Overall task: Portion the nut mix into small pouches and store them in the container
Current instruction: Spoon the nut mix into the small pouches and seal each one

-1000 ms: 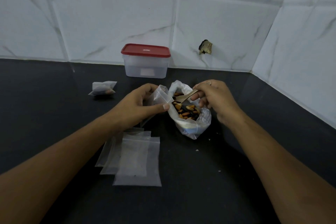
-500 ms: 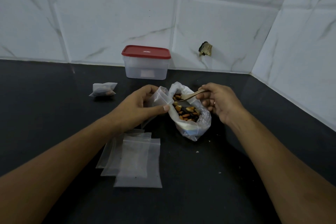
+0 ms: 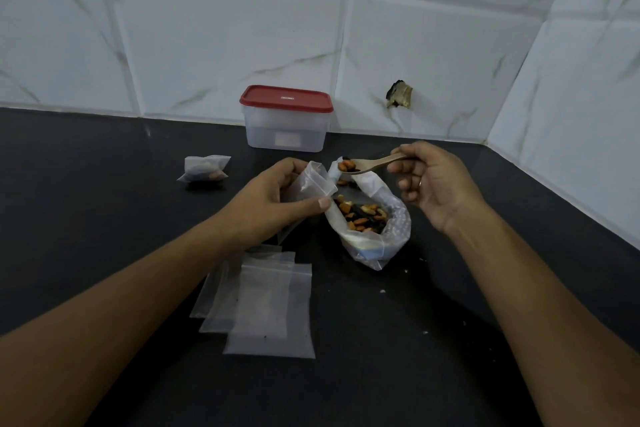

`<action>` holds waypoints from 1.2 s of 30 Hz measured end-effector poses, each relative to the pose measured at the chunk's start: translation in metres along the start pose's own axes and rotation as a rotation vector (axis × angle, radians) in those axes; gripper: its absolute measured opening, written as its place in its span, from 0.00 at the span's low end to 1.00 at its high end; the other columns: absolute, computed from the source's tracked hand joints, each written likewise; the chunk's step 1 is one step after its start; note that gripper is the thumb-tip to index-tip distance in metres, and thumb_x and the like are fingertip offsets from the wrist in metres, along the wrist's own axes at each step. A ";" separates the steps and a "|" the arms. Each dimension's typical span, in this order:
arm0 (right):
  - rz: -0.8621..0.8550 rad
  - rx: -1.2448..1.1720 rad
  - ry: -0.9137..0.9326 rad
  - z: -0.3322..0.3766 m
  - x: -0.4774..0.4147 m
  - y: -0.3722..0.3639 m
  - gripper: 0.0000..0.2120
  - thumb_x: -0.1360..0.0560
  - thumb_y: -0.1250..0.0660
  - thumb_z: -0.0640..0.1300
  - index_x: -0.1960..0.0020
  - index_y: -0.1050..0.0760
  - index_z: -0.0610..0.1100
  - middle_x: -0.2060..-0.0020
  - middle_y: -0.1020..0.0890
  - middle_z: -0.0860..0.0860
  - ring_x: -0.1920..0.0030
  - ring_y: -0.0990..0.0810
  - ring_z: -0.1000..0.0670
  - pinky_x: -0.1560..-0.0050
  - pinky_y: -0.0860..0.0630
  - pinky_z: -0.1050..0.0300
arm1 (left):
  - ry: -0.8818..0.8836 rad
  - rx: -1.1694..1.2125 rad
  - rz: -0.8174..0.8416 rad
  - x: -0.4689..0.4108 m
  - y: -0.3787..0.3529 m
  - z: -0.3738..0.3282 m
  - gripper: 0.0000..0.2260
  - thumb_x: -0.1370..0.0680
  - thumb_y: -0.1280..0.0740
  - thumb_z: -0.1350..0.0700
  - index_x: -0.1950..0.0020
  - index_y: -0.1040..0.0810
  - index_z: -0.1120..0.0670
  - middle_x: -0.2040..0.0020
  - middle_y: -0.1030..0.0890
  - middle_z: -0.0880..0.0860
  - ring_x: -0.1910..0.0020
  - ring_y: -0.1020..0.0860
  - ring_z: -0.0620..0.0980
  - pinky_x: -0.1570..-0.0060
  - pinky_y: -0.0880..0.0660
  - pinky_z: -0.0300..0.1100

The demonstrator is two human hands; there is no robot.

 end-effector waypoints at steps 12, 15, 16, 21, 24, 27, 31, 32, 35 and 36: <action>0.291 0.189 0.132 0.008 0.022 -0.051 0.05 0.18 0.33 0.43 0.48 0.18 0.44 0.58 0.13 0.43 0.71 0.25 0.52 0.72 0.34 0.62 | -0.023 -0.009 -0.003 -0.001 -0.001 -0.002 0.24 0.27 0.24 0.46 0.33 0.25 0.44 0.38 0.18 0.45 0.39 0.19 0.43 0.35 0.22 0.52; 0.372 0.248 0.151 0.006 0.027 -0.062 0.06 0.19 0.33 0.40 0.44 0.19 0.43 0.56 0.13 0.43 0.70 0.25 0.51 0.73 0.33 0.62 | -0.028 0.011 -0.001 0.000 -0.001 -0.003 0.22 0.26 0.25 0.49 0.33 0.25 0.45 0.39 0.17 0.46 0.40 0.19 0.43 0.36 0.22 0.52; 0.393 0.265 0.157 0.005 0.028 -0.065 0.07 0.19 0.33 0.39 0.43 0.19 0.42 0.55 0.13 0.43 0.70 0.25 0.51 0.73 0.33 0.62 | -0.031 0.022 -0.001 0.001 -0.002 -0.004 0.22 0.26 0.25 0.49 0.33 0.25 0.46 0.39 0.17 0.46 0.40 0.18 0.43 0.36 0.22 0.51; 0.472 0.289 0.165 0.002 0.032 -0.073 0.08 0.20 0.33 0.36 0.44 0.19 0.42 0.54 0.14 0.43 0.69 0.25 0.51 0.73 0.32 0.61 | -0.046 0.042 -0.005 0.002 -0.002 -0.007 0.25 0.29 0.25 0.46 0.33 0.24 0.47 0.40 0.16 0.48 0.41 0.17 0.45 0.37 0.21 0.52; 0.470 0.239 0.171 0.005 0.032 -0.073 0.08 0.20 0.33 0.35 0.44 0.18 0.41 0.53 0.14 0.41 0.69 0.25 0.51 0.73 0.32 0.62 | -0.050 0.034 -0.009 0.002 -0.001 -0.007 0.24 0.27 0.25 0.48 0.33 0.25 0.47 0.41 0.16 0.47 0.42 0.17 0.46 0.38 0.20 0.52; 0.414 0.125 0.169 0.011 0.029 -0.066 0.07 0.20 0.34 0.35 0.46 0.18 0.42 0.54 0.14 0.41 0.69 0.26 0.51 0.73 0.33 0.62 | -0.053 0.018 -0.020 0.002 0.000 -0.008 0.22 0.26 0.25 0.49 0.34 0.24 0.47 0.42 0.16 0.47 0.43 0.17 0.45 0.39 0.20 0.51; 0.305 0.036 0.159 0.014 0.020 -0.053 0.06 0.19 0.34 0.39 0.47 0.19 0.43 0.57 0.15 0.44 0.70 0.26 0.51 0.72 0.35 0.60 | -0.037 -0.002 -0.043 0.001 0.003 -0.007 0.21 0.26 0.25 0.49 0.34 0.25 0.46 0.41 0.17 0.45 0.42 0.18 0.44 0.39 0.20 0.51; 0.282 0.012 0.150 0.013 0.018 -0.049 0.05 0.18 0.34 0.40 0.46 0.19 0.43 0.59 0.15 0.45 0.70 0.26 0.51 0.72 0.35 0.59 | -0.035 0.001 -0.047 0.001 0.004 -0.006 0.21 0.25 0.25 0.49 0.34 0.25 0.46 0.40 0.17 0.45 0.42 0.18 0.44 0.39 0.20 0.51; 0.207 -0.038 0.115 0.011 0.013 -0.038 0.06 0.18 0.33 0.41 0.44 0.20 0.42 0.60 0.16 0.45 0.70 0.26 0.51 0.73 0.34 0.61 | -0.024 0.014 -0.049 0.001 0.003 -0.005 0.20 0.25 0.25 0.50 0.35 0.25 0.45 0.41 0.16 0.44 0.42 0.18 0.42 0.39 0.20 0.48; 0.183 -0.052 0.107 0.010 0.012 -0.034 0.07 0.18 0.33 0.42 0.43 0.20 0.41 0.60 0.16 0.45 0.70 0.26 0.51 0.73 0.33 0.61 | -0.022 0.014 -0.050 0.001 0.003 -0.005 0.20 0.26 0.25 0.49 0.35 0.25 0.45 0.41 0.16 0.43 0.42 0.18 0.41 0.39 0.20 0.47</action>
Point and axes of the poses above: each hand's wrist, its own x-axis away from the middle knuckle, its own y-axis out of the back of the hand, z = x × y, the point moved 10 cm from there along -x, towards the middle knuckle
